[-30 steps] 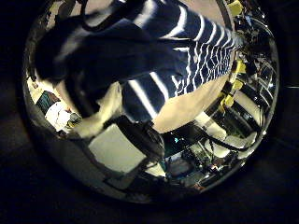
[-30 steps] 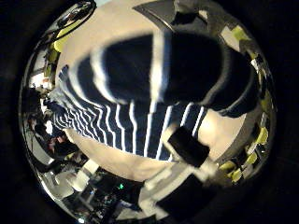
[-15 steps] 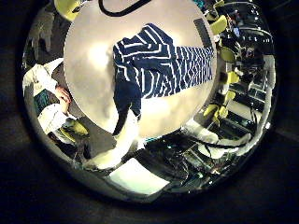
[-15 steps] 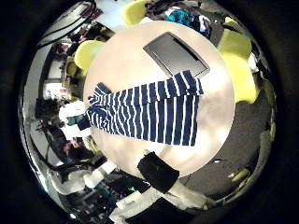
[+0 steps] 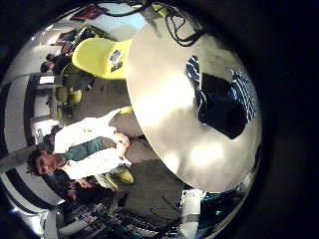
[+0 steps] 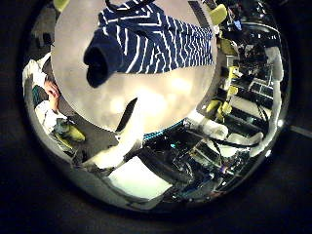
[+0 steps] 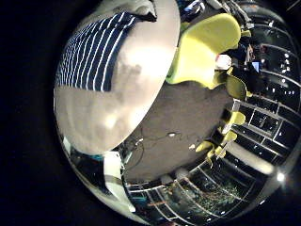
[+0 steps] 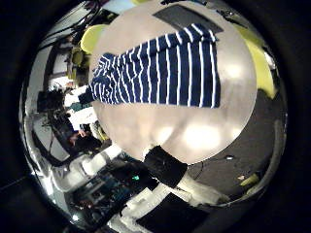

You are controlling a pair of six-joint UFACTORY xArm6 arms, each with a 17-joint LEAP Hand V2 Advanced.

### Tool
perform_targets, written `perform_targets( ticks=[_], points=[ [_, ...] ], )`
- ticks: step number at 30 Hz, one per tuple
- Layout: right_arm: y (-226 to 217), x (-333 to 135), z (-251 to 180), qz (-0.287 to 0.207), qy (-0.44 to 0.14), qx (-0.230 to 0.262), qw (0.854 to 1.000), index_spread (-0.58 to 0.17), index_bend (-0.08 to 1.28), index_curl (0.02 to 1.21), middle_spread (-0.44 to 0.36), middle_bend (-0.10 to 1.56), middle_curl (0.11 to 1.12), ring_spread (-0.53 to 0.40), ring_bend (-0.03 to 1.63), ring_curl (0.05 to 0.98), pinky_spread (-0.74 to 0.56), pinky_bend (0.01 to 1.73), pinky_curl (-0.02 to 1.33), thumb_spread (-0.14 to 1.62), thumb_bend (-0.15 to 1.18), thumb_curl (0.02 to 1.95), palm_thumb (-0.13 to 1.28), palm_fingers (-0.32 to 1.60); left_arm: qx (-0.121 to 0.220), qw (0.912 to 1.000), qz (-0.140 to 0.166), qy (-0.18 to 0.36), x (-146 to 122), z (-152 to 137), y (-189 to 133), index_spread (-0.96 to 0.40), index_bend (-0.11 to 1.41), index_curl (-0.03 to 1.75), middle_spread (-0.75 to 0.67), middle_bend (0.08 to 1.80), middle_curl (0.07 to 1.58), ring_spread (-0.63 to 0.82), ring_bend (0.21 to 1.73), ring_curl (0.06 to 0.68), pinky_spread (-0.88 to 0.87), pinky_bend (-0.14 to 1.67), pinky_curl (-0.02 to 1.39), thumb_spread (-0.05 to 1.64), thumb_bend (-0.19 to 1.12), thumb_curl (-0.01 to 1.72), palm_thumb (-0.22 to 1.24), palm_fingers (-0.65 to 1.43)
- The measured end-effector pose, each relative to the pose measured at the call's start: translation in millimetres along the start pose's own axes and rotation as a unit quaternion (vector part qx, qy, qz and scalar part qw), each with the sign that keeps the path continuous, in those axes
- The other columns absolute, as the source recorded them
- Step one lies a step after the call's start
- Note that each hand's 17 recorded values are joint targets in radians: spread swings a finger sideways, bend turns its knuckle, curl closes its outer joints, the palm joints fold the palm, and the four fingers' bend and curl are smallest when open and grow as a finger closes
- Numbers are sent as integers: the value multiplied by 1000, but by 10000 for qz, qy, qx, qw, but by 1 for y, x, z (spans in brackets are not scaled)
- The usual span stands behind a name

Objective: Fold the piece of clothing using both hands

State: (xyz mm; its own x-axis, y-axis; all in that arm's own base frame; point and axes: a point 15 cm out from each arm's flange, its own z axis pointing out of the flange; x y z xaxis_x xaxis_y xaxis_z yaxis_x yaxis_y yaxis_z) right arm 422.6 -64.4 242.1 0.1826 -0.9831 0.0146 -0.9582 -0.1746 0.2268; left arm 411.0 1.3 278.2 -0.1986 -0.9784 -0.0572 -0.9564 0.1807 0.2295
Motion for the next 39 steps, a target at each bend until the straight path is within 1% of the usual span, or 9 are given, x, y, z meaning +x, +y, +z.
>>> perform_targets(
  ticks=[10, 20, 26, 31, 32, 33, 34, 36, 39],
  points=[
    [3, 3, 50, -151, -12, -513, 9986, -414, 162, 324, -157, 278, 359, 8, 586, 266, 370, 506, 322, 1081, -23, 332, 447, 122, -94, 9998, 96, 163, 17, 27, 21, -39, 173, 465, 88, 198, 479, -57, 884, 333, -151, 610, 622, 1111, -20, 297, 422, 184],
    [-4, 2, 90, -315, 135, -992, 9945, -408, 160, 302, -151, 253, 355, 28, 512, 243, 354, 476, 303, 1054, -24, 332, 462, 122, -66, 9998, 148, 154, 20, 24, 22, -35, 169, 425, 82, 201, 457, -57, 866, 322, -148, 585, 607, 1122, -20, 296, 429, 209],
    [-11, 2, 99, -387, 217, -1016, 9938, -400, 173, 302, -143, 259, 357, 0, 523, 240, 342, 453, 288, 1050, -4, 361, 574, 230, -99, 9997, 152, 135, 20, 26, 24, -37, 169, 407, 82, 198, 446, -57, 862, 317, -147, 579, 602, 1123, -20, 295, 429, 218],
    [-10, 11, 98, -390, 462, -1060, 9925, -402, 205, 325, -198, 381, 394, -158, 671, 261, 180, 421, 252, 1041, -5, 393, 679, 618, -92, 9998, 135, 150, 21, 26, 23, -42, 172, 399, 75, 198, 440, -60, 856, 313, -147, 576, 598, 1123, -20, 295, 429, 225],
    [-10, 11, 98, -378, 465, -1059, 9926, -418, 168, 307, -260, 475, 426, -227, 765, 276, -14, 590, 266, 1032, 5, 408, 732, 1009, -92, 9997, 143, 148, 21, 26, 22, -45, 174, 397, 74, 197, 437, -62, 858, 313, -146, 572, 596, 1123, -20, 295, 429, 230],
    [-10, 11, 98, -357, 465, -1064, 9926, -421, 168, 308, -271, 470, 429, -241, 786, 285, -60, 611, 266, 1029, 3, 410, 742, 1031, -98, 9997, 150, 154, 22, 26, 22, -46, 173, 396, 74, 199, 437, -62, 857, 312, -146, 571, 595, 1123, -20, 295, 429, 231],
    [-10, 12, 98, -342, 473, -1053, 9927, -434, 203, 339, -300, 547, 468, -256, 840, 321, -157, 689, 305, 1027, 5, 421, 768, 1193, -105, 9997, 151, 153, 22, 27, 22, -47, 177, 395, 73, 198, 436, -63, 855, 312, -146, 569, 594, 1123, -20, 294, 429, 234],
    [-12, 12, 96, -356, 496, -1006, 9930, -460, 331, 428, -330, 687, 546, -280, 937, 395, -262, 811, 380, 1015, 9, 441, 833, 1311, -135, 9996, 165, 162, 24, 30, 22, -48, 180, 396, 73, 196, 433, -63, 852, 310, -146, 565, 592, 1123, -20, 294, 429, 237],
    [-19, 15, 90, -336, 566, -822, 9944, -478, 511, 526, -333, 807, 625, -281, 1060, 462, -288, 974, 458, 1007, 14, 467, 907, 1302, -220, 9994, 214, 188, 29, 39, 18, -49, 181, 396, 72, 193, 428, -62, 845, 308, -146, 561, 590, 1123, -20, 294, 429, 238]
  ],
)
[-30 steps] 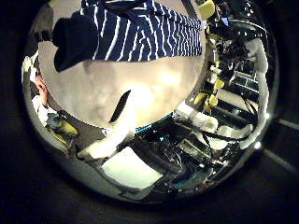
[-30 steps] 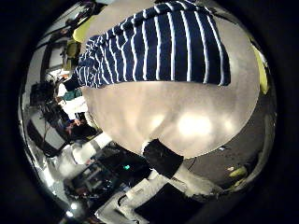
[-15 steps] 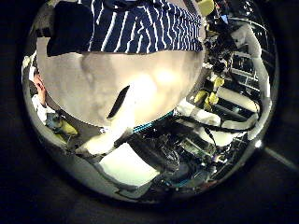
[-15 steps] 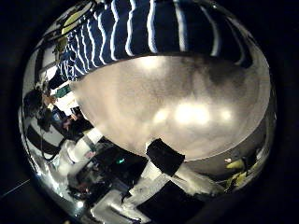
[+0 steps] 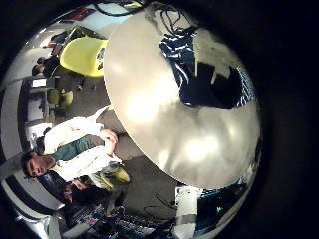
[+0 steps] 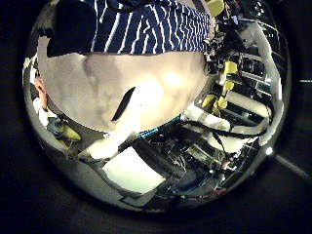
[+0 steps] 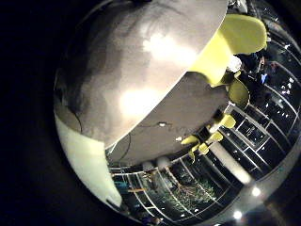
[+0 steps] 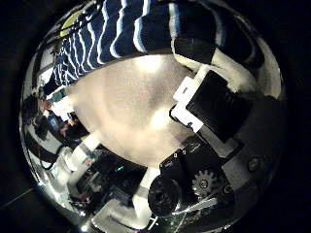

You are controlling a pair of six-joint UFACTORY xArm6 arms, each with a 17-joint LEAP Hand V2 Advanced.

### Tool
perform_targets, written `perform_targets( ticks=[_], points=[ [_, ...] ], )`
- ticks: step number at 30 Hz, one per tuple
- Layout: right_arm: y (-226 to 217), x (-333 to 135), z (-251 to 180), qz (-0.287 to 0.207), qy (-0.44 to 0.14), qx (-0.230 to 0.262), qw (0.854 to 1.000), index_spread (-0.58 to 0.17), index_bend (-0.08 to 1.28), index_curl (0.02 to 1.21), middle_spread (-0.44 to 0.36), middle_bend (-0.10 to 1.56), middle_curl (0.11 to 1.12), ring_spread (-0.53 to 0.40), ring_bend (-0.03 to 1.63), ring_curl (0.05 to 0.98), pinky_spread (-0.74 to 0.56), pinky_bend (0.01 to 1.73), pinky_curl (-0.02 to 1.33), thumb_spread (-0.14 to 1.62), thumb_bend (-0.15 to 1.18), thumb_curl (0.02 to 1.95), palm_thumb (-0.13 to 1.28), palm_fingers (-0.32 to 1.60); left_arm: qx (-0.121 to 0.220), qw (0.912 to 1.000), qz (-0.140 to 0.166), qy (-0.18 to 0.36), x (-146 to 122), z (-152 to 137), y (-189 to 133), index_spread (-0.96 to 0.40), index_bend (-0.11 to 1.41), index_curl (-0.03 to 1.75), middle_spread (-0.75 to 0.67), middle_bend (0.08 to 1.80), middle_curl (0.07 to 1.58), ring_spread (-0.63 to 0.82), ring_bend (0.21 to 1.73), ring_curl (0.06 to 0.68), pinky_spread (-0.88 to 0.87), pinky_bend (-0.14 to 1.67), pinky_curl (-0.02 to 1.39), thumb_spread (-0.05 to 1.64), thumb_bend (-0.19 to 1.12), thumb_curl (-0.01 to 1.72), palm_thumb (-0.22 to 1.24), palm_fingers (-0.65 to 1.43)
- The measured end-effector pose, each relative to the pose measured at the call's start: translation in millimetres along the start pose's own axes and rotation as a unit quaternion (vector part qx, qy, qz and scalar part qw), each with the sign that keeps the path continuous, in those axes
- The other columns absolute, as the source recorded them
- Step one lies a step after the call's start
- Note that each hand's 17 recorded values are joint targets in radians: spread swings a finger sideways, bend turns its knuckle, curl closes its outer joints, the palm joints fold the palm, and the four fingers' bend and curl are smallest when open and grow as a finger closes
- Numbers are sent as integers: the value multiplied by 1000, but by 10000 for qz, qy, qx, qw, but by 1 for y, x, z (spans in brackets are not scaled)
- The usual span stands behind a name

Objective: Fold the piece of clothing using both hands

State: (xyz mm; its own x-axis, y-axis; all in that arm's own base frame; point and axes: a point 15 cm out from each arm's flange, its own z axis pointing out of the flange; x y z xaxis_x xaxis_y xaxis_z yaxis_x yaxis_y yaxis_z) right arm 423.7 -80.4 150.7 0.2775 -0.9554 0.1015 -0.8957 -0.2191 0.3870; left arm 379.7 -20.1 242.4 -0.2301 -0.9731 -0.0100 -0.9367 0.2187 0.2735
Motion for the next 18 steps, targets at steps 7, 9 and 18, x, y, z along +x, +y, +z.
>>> perform_targets(
  ticks=[7, 9, 18],
  points=[
    [5, 39, -12, 444, 173, 384, 9981, -456, 847, 738, -316, 1035, 789, -276, 1266, 583, -266, 1215, 610, 1029, 36, 533, 1033, 1132, -175, 9998, 14, 124, 7, 23, -4, -50, 185, 400, 71, 194, 421, -52, 830, 302, -130, 534, 580, 1137, -19, 291, 426, 235],
    [9, 51, -17, 585, 182, 515, 9968, -437, 909, 795, -308, 1092, 837, -269, 1320, 620, -251, 1257, 660, 1053, 42, 556, 1059, 1069, -196, 9997, 14, 127, 7, 25, -2, -50, 182, 401, 71, 193, 417, -50, 825, 299, -121, 529, 576, 1143, -20, 287, 421, 238],
    [20, 95, -65, 992, 388, 1413, 9842, -395, 1003, 917, -272, 1197, 943, -251, 1420, 706, -220, 1314, 805, 1111, 14, 612, 1066, 944, -300, 9994, 19, 158, 8, 45, -8, -59, 180, 400, 71, 194, 407, -41, 821, 295, -104, 514, 568, 1150, -19, 288, 411, 241]
  ],
)
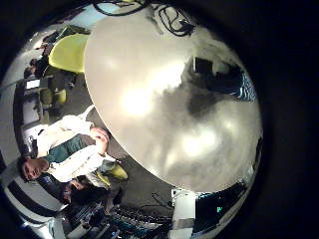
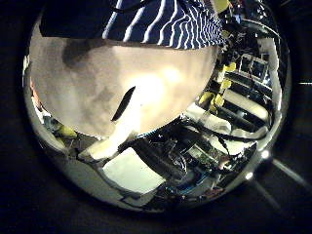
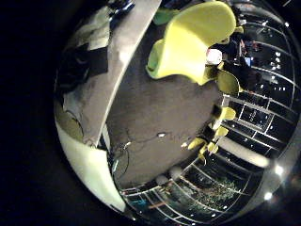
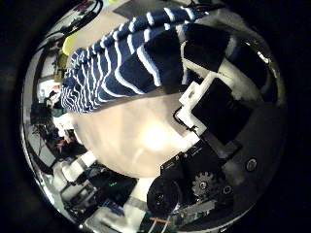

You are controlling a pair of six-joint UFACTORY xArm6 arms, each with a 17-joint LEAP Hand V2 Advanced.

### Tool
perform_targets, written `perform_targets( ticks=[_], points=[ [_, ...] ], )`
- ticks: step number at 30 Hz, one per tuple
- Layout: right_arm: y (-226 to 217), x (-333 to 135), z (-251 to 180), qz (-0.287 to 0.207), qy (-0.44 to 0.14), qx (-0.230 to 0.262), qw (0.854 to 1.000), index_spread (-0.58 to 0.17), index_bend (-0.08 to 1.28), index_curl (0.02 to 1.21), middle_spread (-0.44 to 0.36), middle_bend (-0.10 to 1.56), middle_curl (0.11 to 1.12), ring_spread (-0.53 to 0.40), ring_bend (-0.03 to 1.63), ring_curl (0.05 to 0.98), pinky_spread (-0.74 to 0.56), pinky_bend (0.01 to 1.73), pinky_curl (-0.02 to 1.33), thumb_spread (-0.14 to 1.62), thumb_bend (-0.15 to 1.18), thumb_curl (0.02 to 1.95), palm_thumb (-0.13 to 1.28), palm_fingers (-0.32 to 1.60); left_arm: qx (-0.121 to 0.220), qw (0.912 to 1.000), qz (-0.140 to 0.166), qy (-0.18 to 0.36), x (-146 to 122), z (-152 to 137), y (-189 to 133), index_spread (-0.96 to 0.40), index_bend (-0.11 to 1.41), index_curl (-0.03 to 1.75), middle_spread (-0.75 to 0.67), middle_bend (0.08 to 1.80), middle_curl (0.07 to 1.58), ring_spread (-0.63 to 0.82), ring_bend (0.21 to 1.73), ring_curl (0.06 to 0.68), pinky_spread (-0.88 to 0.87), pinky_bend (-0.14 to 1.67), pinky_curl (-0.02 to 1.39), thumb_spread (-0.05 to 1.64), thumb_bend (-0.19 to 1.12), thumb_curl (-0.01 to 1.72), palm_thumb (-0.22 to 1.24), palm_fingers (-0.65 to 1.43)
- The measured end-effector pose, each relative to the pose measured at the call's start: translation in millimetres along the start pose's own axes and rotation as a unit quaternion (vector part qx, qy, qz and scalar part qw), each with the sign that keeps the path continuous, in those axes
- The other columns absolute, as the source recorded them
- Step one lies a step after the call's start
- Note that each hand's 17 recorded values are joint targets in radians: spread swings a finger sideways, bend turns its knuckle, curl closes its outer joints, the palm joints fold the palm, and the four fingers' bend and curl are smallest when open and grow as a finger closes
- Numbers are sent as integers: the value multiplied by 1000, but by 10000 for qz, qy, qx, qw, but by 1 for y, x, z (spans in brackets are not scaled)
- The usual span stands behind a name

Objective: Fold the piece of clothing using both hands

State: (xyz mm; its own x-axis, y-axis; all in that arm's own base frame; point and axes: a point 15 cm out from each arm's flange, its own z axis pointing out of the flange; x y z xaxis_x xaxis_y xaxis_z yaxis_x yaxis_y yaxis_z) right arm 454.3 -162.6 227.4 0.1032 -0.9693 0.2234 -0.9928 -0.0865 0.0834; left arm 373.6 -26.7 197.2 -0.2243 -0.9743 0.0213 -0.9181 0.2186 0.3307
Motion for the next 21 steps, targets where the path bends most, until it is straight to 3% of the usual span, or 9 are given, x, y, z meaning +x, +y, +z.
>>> perform_targets(
  ticks=[5, 11, 18, 21],
  points=[
    [2, -12, -30, -78, 104, 591, 9982, -381, 1039, 958, -259, 1228, 981, -245, 1451, 735, -210, 1323, 875, 1138, -3, 637, 1062, 893, -32, 10000, -1, 18, -1, 3, -2, -59, 179, 399, 71, 194, 403, -40, 820, 294, -102, 508, 563, 1156, -18, 290, 412, 243],
    [-11, -68, -91, -604, 263, 1536, 9859, -369, 1061, 989, -246, 1255, 1008, -241, 1474, 758, -203, 1325, 945, 1157, -9, 657, 1047, 859, 128, 9999, 10, 29, -6, -11, 5, -60, 180, 397, 71, 192, 398, -39, 816, 291, -100, 512, 559, 1159, -19, 292, 411, 248],
    [-25, -180, -152, -1724, 227, 2156, 9609, -358, 1073, 1009, -234, 1267, 1022, -237, 1483, 772, -205, 1316, 1005, 1163, -9, 675, 1030, 851, 315, 9987, 20, 393, 3, -39, 34, -94, 169, 387, -23, 273, 429, -144, 857, 299, -183, 526, 555, 1159, -19, 293, 411, 388],
    [-27, -239, -180, -2271, 204, 2407, 9434, -355, 1075, 1013, -231, 1267, 1024, -235, 1484, 775, -206, 1309, 1024, 1162, -12, 678, 1020, 855, 404, 9977, -244, 486, -16, -47, 47, -126, 165, 383, -89, 351, 463, -222, 897, 311, -266, 558, 562, 1163, -13, 296, 425, 498]
  ],
)
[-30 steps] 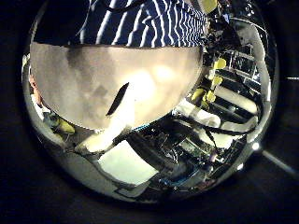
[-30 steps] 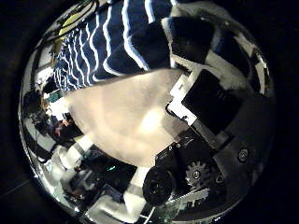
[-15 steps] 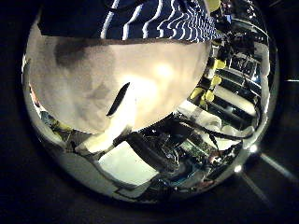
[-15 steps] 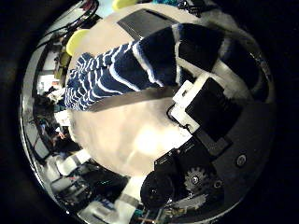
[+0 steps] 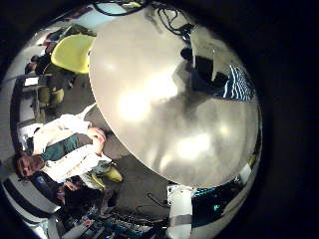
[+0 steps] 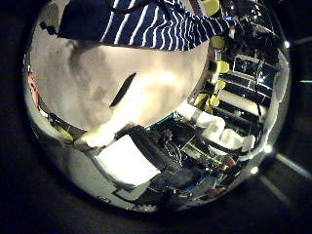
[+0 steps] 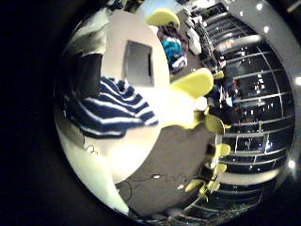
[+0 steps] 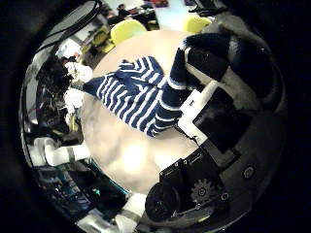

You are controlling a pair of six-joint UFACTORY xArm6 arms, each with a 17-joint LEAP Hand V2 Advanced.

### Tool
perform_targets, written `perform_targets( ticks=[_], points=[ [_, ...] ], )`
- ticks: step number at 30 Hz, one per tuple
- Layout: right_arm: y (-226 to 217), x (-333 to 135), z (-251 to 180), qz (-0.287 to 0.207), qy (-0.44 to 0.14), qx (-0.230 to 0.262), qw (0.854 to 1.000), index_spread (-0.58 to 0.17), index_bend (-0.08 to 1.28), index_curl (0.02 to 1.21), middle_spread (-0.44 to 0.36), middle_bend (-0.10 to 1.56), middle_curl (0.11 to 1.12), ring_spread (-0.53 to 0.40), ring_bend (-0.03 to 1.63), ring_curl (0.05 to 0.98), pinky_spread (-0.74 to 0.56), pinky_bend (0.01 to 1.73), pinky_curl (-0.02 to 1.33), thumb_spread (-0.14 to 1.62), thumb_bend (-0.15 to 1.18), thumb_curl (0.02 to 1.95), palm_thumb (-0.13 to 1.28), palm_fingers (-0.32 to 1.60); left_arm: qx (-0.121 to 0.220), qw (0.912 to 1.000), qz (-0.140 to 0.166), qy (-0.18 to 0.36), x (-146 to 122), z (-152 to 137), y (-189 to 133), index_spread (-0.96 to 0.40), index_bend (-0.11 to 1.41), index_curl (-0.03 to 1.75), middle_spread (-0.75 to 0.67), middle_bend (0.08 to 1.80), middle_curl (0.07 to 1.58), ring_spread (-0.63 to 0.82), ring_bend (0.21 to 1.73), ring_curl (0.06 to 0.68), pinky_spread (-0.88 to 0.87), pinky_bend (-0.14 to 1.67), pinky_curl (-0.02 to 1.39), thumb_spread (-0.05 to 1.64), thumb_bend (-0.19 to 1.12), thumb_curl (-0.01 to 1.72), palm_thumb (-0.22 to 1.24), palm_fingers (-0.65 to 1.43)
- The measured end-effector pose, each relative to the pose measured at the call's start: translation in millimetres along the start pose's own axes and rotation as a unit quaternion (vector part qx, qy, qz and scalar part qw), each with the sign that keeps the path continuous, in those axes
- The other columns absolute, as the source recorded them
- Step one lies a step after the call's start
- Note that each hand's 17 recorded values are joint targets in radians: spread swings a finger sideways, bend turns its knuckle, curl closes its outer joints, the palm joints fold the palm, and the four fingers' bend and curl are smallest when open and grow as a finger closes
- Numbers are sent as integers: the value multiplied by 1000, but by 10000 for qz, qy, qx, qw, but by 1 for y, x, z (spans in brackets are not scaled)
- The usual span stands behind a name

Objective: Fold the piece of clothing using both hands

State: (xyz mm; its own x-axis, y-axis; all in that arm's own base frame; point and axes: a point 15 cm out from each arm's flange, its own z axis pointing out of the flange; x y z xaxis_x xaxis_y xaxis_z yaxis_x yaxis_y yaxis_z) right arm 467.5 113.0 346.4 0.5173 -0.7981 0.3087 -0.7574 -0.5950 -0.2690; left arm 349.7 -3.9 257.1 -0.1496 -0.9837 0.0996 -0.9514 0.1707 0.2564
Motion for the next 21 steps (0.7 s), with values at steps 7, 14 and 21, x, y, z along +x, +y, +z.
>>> perform_targets(
  ticks=[7, 14, 21],
  points=[
    [-77, -82, -13, -1102, 98, 251, 9935, -346, 1078, 1016, -224, 1261, 1027, -233, 1474, 779, -209, 1288, 1059, 1159, -11, 687, 1000, 867, 150, 9969, -723, 258, -47, -2, 31, -186, 190, 402, -197, 489, 569, -348, 980, 363, -413, 618, 598, 1172, -14, 305, 456, 560],
    [-116, -139, 13, -1578, -50, 183, 9873, -340, 1069, 1017, -222, 1254, 1030, -238, 1465, 782, -212, 1264, 1086, 1169, -14, 689, 973, 871, 187, 9901, -1342, 362, -88, 12, 61, -214, 211, 458, -249, 514, 646, -385, 1001, 393, -488, 655, 628, 1183, -14, 314, 476, 529],
    [-128, -170, 39, -1801, -148, 44, 9835, -363, 763, 939, -238, 1125, 942, -254, 1375, 710, -325, 1180, 964, 1206, -30, 613, 827, 723, 213, 9889, -1418, 390, -90, 19, 71, -224, 226, 504, -269, 511, 702, -383, 1011, 416, -520, 676, 653, 1185, -17, 318, 486, 495]
  ],
)
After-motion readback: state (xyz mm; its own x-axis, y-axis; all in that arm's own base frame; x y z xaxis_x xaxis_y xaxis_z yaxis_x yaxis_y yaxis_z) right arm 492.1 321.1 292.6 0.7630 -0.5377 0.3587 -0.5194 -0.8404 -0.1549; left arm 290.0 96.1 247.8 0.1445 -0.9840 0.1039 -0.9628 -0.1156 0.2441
